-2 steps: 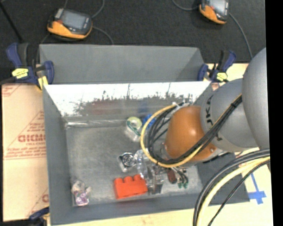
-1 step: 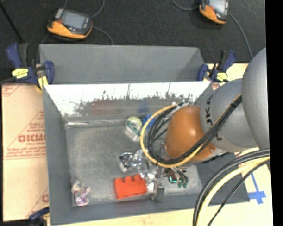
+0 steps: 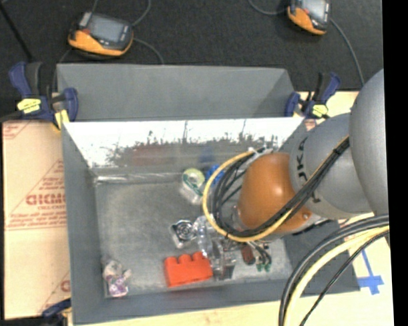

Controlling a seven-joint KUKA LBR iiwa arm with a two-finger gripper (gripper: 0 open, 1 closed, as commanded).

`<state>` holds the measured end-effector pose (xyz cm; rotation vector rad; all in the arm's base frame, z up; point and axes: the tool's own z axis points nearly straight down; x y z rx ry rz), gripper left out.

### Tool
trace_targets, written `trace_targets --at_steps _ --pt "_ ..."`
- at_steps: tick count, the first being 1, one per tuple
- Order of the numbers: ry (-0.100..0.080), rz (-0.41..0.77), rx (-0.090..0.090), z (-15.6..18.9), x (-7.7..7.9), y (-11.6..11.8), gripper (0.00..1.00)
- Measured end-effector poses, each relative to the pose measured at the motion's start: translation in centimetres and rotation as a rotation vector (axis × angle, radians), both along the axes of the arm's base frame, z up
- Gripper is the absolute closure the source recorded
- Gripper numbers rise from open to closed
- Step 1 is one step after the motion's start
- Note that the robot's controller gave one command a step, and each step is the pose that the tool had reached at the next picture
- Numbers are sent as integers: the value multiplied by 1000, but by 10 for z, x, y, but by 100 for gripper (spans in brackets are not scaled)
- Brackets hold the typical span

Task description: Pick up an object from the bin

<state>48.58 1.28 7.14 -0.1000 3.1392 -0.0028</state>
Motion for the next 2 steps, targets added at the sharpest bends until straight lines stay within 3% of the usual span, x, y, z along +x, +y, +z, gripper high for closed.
trace_targets --at_steps 1,2 --pt "-5 -1 1 -1 1 0 0" --pt "0 1 0 0 0 0 100"
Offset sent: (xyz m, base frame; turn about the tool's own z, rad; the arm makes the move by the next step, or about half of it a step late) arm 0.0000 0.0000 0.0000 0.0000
